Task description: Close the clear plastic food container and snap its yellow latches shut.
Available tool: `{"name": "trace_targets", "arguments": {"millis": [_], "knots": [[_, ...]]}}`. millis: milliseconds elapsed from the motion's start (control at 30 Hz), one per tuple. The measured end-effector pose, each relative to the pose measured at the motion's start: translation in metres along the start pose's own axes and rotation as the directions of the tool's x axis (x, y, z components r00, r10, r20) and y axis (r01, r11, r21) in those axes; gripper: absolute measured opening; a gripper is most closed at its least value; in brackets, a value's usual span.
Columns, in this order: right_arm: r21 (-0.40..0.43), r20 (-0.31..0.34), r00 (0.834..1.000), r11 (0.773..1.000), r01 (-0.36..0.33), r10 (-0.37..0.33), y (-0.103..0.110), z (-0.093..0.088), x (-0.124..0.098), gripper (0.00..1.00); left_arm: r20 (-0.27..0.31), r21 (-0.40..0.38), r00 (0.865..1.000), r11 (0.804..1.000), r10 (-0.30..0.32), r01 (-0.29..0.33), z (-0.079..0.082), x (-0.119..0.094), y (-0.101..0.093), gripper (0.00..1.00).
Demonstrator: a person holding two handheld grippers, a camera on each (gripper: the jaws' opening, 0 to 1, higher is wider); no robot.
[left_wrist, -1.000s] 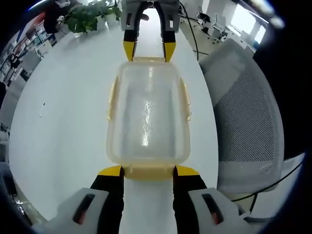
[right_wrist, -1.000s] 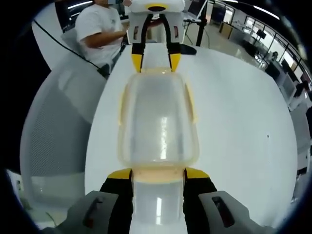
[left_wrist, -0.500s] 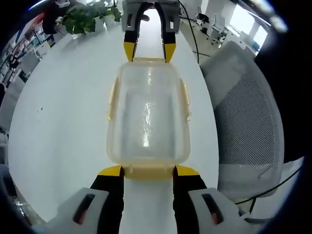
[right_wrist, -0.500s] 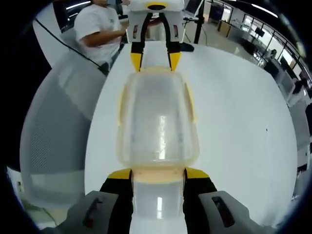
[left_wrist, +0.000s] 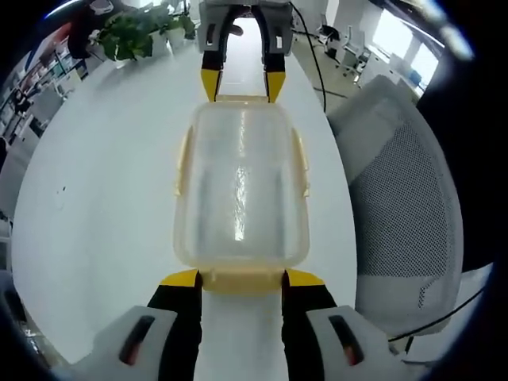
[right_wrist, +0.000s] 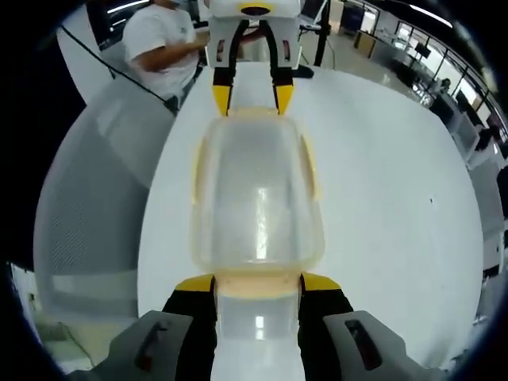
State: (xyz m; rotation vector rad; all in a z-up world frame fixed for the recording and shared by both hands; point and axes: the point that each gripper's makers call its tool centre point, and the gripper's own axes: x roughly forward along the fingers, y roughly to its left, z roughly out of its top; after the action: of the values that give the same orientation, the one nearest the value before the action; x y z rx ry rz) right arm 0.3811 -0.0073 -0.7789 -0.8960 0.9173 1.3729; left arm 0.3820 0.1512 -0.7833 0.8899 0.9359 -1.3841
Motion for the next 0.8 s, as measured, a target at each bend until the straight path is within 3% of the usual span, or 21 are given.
{"name": "trace_targets", "arguments": {"millis": [800], "knots": [[0.003,-0.016,1.000,1.000,0.005,-0.005,0.001,-0.029,-0.011,0.38,0.015,-0.006,1.000,1.000,-0.002,0.002,0.027,0.010,-0.002,0.37]]}}
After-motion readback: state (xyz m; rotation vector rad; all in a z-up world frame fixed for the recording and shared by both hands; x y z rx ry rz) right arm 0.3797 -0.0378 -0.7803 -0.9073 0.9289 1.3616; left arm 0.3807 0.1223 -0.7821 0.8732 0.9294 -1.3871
